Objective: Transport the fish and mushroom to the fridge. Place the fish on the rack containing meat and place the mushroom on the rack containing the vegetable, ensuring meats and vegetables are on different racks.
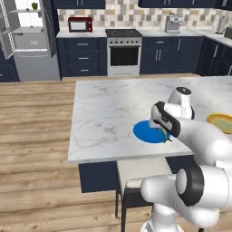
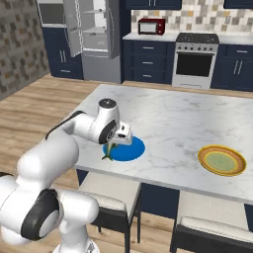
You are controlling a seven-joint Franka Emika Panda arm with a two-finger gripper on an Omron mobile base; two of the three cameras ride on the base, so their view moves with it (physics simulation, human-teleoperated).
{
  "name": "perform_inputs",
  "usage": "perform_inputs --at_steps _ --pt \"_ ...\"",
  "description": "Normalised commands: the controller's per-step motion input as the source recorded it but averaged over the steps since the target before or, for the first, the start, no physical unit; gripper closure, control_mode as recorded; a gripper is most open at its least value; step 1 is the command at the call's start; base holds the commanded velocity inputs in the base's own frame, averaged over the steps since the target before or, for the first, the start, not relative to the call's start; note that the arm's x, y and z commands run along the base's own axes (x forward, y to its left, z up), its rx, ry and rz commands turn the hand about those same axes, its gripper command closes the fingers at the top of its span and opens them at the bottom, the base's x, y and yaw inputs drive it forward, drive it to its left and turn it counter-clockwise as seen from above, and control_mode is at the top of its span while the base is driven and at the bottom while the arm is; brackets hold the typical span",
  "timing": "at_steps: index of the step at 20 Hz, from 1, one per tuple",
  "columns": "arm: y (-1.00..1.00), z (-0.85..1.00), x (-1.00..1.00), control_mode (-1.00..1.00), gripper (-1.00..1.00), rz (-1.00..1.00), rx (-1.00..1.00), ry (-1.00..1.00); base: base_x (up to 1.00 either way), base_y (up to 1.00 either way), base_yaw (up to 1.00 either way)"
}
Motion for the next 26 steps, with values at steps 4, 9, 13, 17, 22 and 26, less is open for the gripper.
perform_inputs --at_steps 4,9,13,17,22,26 --pt "0.0 0.99 -0.52 -1.0 1.0 0.0 0.0 0.0 0.0 0.0 0.0" --pt "0.0 0.53 -0.82 -1.0 1.0 0.0 0.0 -0.21 0.0 0.0 0.0" --pt "0.0 0.64 -1.0 -1.0 1.0 0.0 0.0 -0.37 0.0 0.0 0.0" --pt "0.01 0.74 -0.9 -1.0 1.0 0.0 0.01 -0.12 0.0 0.0 0.0" --pt "0.17 0.83 -0.72 -1.0 1.0 0.0 0.0 0.0 0.0 0.0 0.0" --pt "0.28 0.99 -0.65 -1.0 1.0 0.0 -0.02 -0.1 0.0 0.0 0.0"
